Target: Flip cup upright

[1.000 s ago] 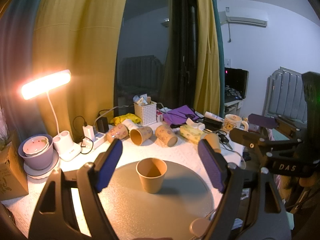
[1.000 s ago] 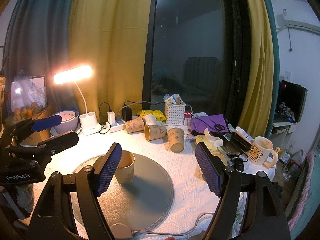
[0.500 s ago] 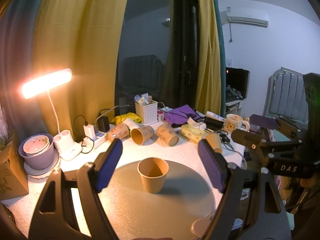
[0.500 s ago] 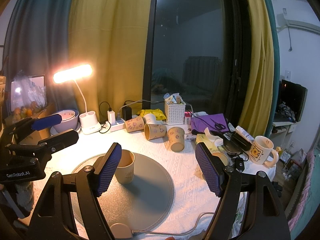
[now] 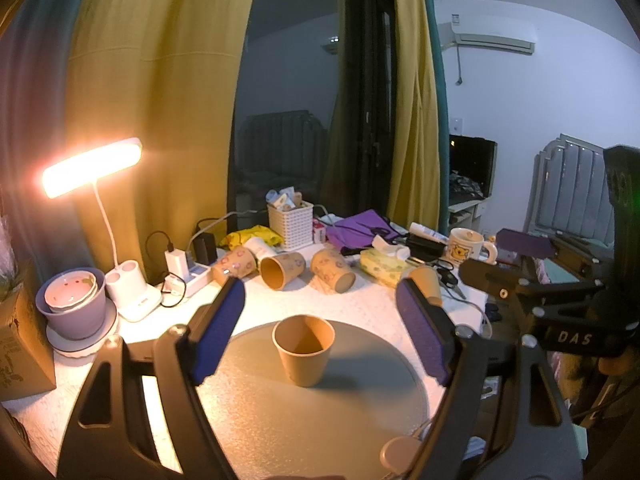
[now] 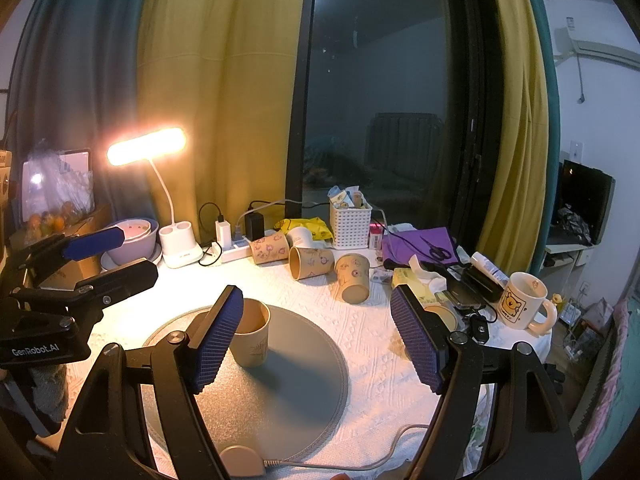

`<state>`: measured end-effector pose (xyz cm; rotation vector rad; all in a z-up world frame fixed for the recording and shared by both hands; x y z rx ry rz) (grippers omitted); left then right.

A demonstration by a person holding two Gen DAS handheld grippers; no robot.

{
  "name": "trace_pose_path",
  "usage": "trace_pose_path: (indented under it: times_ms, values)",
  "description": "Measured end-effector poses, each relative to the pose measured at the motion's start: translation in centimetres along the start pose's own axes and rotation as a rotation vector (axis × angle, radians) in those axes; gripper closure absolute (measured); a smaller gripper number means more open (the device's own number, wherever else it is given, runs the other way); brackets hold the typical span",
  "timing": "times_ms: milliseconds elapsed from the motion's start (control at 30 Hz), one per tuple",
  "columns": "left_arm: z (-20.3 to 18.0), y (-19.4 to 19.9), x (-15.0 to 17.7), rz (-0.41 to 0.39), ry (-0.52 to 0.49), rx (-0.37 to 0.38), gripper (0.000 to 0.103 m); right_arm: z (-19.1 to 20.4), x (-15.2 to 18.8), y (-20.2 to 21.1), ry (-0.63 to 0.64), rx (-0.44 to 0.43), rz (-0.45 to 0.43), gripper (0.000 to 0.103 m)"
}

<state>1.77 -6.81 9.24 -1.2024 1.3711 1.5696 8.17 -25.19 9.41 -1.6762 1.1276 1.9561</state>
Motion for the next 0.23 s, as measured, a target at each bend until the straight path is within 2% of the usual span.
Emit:
trace_pose_path:
  times_ms: [233]
  values:
    - [-0.35, 0.59, 0.18, -0.020, -0.012, 0.006, 0.024, 0.00, -0.06, -0.02, 0.003, -0.002, 0.000, 0.024]
Point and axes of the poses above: each gripper's, at about its wrist camera, not at the fingertips, and y roughly against the way its jaws point, z to its left, x to its underside, the point moved 3 cm from there along -y, roughly the way its jaws point, and after that the axes turned 10 degrees about -x, right-handed, at the moved point
